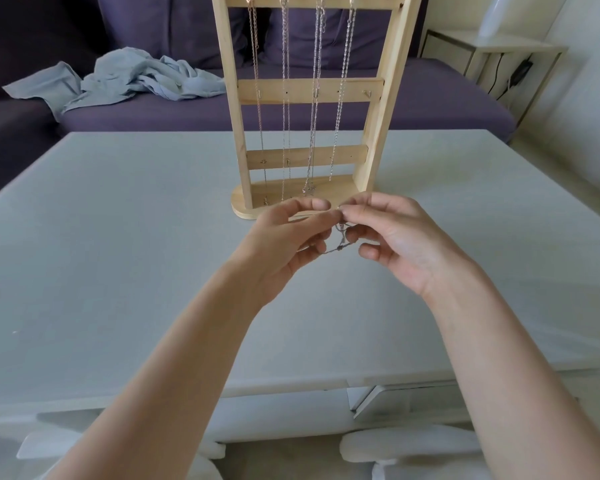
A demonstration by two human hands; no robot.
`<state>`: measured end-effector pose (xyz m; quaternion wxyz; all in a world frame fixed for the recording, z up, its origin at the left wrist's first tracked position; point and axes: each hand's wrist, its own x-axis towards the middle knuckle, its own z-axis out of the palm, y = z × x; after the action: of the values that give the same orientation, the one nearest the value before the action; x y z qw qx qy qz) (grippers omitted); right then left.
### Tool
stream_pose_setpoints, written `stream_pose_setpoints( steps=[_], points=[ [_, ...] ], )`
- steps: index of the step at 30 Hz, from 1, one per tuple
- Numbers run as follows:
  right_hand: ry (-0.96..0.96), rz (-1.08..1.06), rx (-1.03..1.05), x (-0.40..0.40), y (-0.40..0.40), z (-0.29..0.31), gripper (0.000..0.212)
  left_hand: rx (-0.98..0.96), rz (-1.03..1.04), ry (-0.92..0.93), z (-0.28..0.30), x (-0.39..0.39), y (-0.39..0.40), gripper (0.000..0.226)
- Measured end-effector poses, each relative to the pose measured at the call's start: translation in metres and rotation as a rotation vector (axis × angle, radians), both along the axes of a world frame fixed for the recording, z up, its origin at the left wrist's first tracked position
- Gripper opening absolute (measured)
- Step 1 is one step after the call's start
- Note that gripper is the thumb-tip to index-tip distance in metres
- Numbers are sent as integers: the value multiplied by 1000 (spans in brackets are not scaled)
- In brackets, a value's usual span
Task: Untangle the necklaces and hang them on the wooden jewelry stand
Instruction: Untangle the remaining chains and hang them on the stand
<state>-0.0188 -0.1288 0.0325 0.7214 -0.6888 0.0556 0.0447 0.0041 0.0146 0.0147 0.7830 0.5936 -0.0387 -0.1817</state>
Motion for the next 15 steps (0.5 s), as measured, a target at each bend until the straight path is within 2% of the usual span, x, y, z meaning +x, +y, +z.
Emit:
stream_pose_setpoints(
  steps=[4,9,15],
  points=[
    [-5,29,-1,-1,0,0,12,-77,-68,86,1,0,-1,13],
    [-37,19,-42,1,-4,-1,11,-59,-116,98,4,-1,0,7],
    [-23,50,-46,0,-9,0,15,100,-155,44,2,1,0,7]
  ],
)
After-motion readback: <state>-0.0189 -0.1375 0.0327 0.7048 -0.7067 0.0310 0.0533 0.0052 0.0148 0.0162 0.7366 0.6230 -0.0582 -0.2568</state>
